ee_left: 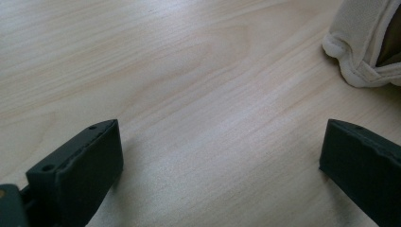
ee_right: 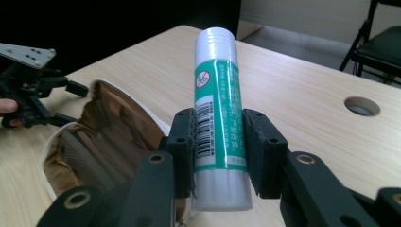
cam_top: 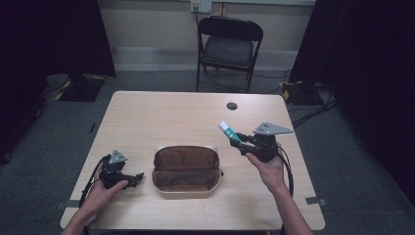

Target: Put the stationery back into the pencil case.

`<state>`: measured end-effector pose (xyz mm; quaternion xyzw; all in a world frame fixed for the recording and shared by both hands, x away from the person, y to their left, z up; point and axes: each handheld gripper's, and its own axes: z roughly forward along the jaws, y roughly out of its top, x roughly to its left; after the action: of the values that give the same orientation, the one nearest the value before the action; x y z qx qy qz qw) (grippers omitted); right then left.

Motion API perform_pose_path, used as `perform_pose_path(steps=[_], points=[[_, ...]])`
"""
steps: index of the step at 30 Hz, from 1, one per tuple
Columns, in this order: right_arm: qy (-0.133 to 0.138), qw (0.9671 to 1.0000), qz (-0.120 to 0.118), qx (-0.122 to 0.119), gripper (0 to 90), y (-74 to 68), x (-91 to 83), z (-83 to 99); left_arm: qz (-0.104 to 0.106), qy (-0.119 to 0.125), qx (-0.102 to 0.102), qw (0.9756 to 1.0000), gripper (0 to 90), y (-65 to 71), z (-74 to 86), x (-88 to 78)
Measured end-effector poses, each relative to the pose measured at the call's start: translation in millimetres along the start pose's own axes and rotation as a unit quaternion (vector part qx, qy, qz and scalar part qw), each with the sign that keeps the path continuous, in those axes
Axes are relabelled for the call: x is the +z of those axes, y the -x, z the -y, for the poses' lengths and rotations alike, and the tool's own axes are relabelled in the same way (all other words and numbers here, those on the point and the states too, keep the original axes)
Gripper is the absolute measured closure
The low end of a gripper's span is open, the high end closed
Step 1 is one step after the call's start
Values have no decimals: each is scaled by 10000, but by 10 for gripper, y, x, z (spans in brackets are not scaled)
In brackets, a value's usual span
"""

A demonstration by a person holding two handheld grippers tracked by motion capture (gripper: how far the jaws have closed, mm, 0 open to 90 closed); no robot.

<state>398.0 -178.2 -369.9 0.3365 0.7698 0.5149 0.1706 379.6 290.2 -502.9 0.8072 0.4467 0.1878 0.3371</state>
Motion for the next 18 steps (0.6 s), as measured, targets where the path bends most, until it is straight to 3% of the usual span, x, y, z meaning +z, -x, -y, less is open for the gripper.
perform_pose_path(steps=[8, 18], points=[[87, 9995, -200, -236, 662, -234, 27, -108, 1, -4, 9, 10000, 0, -2, -1, 1], [5, 9953, -788, -564, 662, -600, 167, -192, -1, -4, 12, 10000, 0, -2, -1, 1]])
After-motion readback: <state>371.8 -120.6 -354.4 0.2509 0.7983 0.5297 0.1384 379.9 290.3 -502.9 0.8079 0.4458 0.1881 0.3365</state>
